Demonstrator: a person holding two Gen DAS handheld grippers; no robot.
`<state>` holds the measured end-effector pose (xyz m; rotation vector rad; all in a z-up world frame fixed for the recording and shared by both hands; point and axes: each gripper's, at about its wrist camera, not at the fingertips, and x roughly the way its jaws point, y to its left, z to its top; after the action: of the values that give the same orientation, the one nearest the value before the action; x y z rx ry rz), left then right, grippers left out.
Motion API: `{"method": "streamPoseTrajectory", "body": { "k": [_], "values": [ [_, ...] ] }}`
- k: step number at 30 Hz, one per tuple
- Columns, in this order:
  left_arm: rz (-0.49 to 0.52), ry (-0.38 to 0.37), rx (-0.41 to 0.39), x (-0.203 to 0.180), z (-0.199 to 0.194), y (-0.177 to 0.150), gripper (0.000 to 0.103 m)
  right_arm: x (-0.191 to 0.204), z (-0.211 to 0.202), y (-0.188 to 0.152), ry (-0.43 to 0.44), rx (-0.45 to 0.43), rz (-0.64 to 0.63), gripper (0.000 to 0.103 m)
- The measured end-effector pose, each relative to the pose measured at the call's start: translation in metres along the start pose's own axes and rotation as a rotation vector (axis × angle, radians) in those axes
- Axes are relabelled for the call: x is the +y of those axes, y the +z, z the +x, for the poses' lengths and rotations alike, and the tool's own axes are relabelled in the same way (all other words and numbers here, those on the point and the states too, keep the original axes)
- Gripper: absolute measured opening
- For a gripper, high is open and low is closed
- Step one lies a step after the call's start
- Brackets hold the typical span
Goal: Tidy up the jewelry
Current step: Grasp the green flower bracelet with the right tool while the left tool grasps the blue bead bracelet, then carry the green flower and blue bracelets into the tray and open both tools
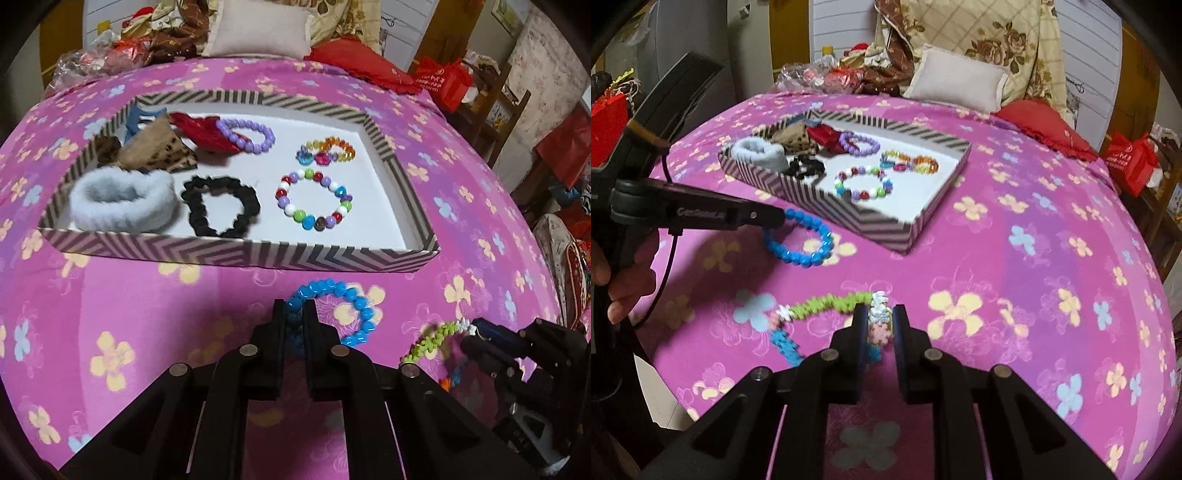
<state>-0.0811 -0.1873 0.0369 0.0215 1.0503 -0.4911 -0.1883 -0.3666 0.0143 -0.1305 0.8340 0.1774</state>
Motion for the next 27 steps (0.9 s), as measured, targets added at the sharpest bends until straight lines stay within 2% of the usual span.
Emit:
{"method": "streamPoseTrajectory", "body": {
  "k": [12, 27],
  "values": [
    [0.040, 0.042, -0.056, -0.001, -0.031, 0.011, 0.000, 0.011, -0.015, 0.020, -0.015, -0.044, -0.065, 0.013],
    [0.075, 0.080, -0.119, 0.001, -0.062, 0.035, 0.000, 0.009, -0.031, 0.065, -0.040, -0.113, -0.126, 0.013]
  ]
}}
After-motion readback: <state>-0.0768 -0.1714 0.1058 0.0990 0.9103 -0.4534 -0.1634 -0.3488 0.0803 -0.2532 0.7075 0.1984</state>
